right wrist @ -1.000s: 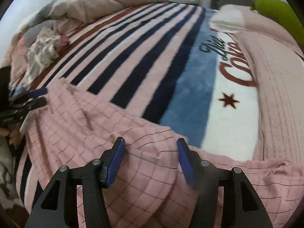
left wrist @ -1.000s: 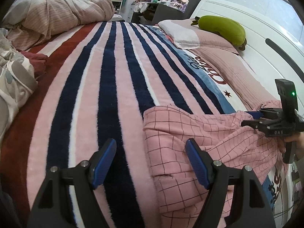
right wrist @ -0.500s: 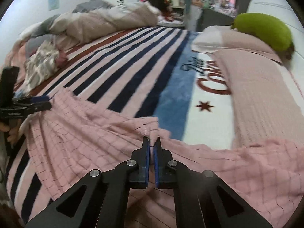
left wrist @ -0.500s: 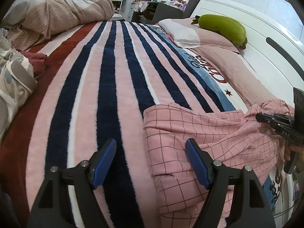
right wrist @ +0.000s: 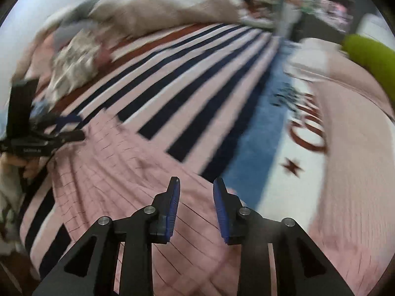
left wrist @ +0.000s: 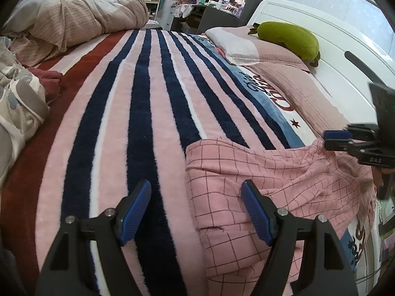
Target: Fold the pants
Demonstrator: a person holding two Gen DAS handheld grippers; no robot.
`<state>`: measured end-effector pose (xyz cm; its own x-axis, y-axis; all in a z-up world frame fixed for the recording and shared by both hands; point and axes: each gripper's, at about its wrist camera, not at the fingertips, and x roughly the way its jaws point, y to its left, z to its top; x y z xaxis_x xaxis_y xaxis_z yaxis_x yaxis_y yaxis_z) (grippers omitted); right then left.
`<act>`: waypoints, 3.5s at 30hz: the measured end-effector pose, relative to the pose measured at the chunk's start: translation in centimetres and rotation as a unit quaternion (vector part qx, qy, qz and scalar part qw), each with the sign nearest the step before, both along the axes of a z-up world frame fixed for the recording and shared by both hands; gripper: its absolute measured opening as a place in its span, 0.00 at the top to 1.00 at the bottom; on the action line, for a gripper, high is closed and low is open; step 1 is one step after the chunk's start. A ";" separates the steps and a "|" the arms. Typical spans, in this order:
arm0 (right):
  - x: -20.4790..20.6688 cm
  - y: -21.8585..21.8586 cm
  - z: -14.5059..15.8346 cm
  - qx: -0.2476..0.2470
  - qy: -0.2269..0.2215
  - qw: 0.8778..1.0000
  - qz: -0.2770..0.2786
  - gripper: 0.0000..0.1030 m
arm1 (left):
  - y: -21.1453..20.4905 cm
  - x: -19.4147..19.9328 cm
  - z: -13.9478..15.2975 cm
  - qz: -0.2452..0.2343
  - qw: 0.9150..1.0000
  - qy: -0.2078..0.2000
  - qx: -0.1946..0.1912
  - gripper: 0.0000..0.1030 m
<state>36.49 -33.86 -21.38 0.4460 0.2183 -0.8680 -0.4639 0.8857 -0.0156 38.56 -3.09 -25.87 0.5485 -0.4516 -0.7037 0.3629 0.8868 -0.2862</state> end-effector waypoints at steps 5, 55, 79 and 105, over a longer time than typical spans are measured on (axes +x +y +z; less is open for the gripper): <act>2.5 3.3 -3.0 -0.089 0.052 0.990 0.095 0.79 | 0.2 0.0 0.1 0.001 1.000 -0.001 -0.003 0.30; -2.4 -0.6 0.7 -0.020 -0.029 0.995 -0.092 0.60 | 0.5 0.0 0.1 0.011 1.000 0.000 -0.007 0.30; -17.7 -5.7 1.1 0.125 -0.095 0.972 -0.177 0.63 | -3.2 -2.5 -1.8 -0.019 0.996 0.088 -0.028 0.47; -25.3 -6.2 -0.3 0.211 -0.080 0.953 -0.201 0.56 | 10.3 -14.1 5.2 0.138 0.989 0.022 0.051 0.70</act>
